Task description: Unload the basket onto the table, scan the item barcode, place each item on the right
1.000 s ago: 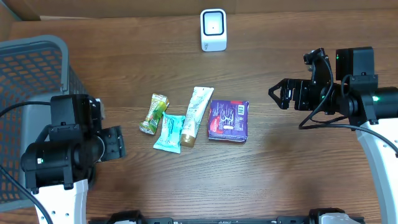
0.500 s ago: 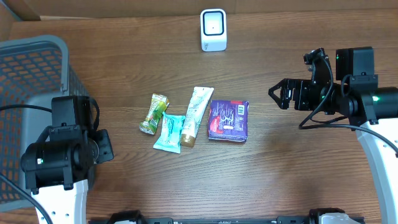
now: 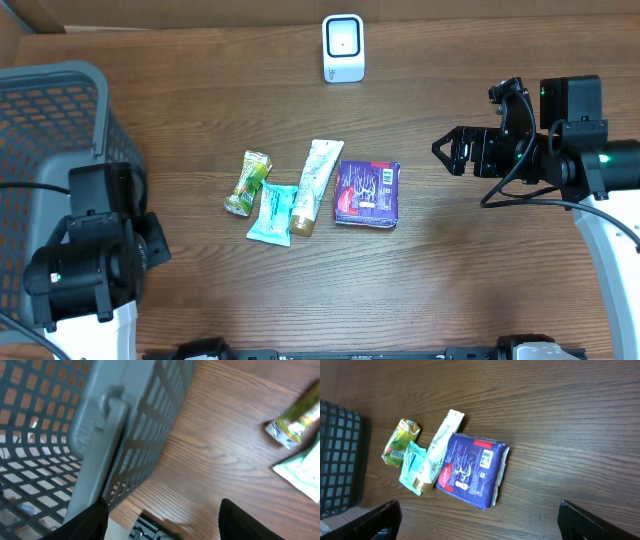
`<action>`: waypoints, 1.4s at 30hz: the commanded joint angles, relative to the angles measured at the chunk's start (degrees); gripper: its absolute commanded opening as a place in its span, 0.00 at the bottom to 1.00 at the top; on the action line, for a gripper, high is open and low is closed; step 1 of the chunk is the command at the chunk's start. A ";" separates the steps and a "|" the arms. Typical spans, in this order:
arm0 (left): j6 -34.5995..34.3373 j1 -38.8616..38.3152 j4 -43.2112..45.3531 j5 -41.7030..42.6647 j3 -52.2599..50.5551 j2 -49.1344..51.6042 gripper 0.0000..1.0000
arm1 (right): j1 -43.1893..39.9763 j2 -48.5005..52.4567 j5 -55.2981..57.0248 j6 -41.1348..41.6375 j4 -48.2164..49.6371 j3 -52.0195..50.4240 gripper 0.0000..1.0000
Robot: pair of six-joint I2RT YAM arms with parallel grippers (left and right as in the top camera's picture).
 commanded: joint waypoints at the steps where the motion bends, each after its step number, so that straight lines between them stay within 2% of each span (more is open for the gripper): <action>1: 2.91 1.18 1.66 -0.04 0.37 -0.59 0.63 | 0.37 0.11 0.20 0.13 0.39 1.14 1.00; 9: 8.94 1.18 4.92 5.09 0.37 -0.50 0.63 | 0.37 0.11 1.01 0.15 0.07 1.14 1.00; 12: 12.76 1.11 6.47 14.36 0.37 -0.48 0.64 | 0.37 0.11 1.01 0.15 0.17 1.14 1.00; 13: 13.70 1.07 7.85 23.80 0.37 -0.17 0.65 | 0.37 0.11 1.01 0.15 0.37 1.14 1.00; 14: 14.10 1.07 8.55 27.39 0.37 -0.02 0.67 | 0.37 0.11 1.01 0.15 0.50 1.14 1.00; 15: 14.47 1.07 9.27 30.56 0.37 0.39 0.70 | 0.37 0.11 0.98 0.15 0.59 1.14 1.00; 16: 14.45 1.07 9.84 31.63 0.37 0.74 0.80 | 0.37 0.11 1.01 0.15 0.79 1.14 1.00; 18: 14.43 1.07 10.25 31.12 0.37 1.57 1.00 | 0.37 0.11 0.98 0.15 1.03 1.14 1.00; 25: 14.36 1.07 10.93 28.35 0.37 5.16 1.00 | 0.46 1.27 0.98 1.81 1.22 1.14 1.00; 31: 14.23 1.07 12.76 28.35 0.37 9.53 0.99 | 3.23 7.54 -1.29 4.76 0.42 1.14 1.00; 33: 14.23 1.07 13.09 28.33 0.37 11.15 1.00 | 4.48 9.88 -3.52 4.87 -0.17 1.14 0.95; 38: 14.23 1.07 13.07 28.35 0.37 14.99 1.00 | 8.44 13.97 -3.50 9.92 -0.35 1.14 0.74; 42: 14.23 1.07 13.07 28.35 0.37 18.25 1.00 | 13.09 15.30 2.91 17.14 -0.09 1.14 0.72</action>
